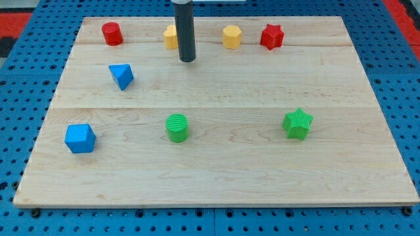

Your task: Move green circle parallel to the green star

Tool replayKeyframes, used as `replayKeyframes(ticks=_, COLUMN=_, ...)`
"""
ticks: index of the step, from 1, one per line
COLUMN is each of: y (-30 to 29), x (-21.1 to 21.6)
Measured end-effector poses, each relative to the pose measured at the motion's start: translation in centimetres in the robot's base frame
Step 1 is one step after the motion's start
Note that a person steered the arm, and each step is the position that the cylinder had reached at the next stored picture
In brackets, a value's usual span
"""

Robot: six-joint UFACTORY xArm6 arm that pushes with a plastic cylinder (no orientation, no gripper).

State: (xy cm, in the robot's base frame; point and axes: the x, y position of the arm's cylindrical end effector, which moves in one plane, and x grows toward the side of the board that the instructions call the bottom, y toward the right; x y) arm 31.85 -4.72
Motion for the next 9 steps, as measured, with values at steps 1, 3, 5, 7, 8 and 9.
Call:
replayKeyframes(ticks=1, y=-0.5, x=0.0)
replayKeyframes(ticks=3, y=1.0, x=7.4)
replayKeyframes(ticks=5, y=6.4, x=17.6)
replayKeyframes(ticks=7, y=-1.6, x=16.6)
replayKeyframes(ticks=8, y=-2.0, x=15.9)
replayKeyframes(ticks=9, y=0.4, x=13.0)
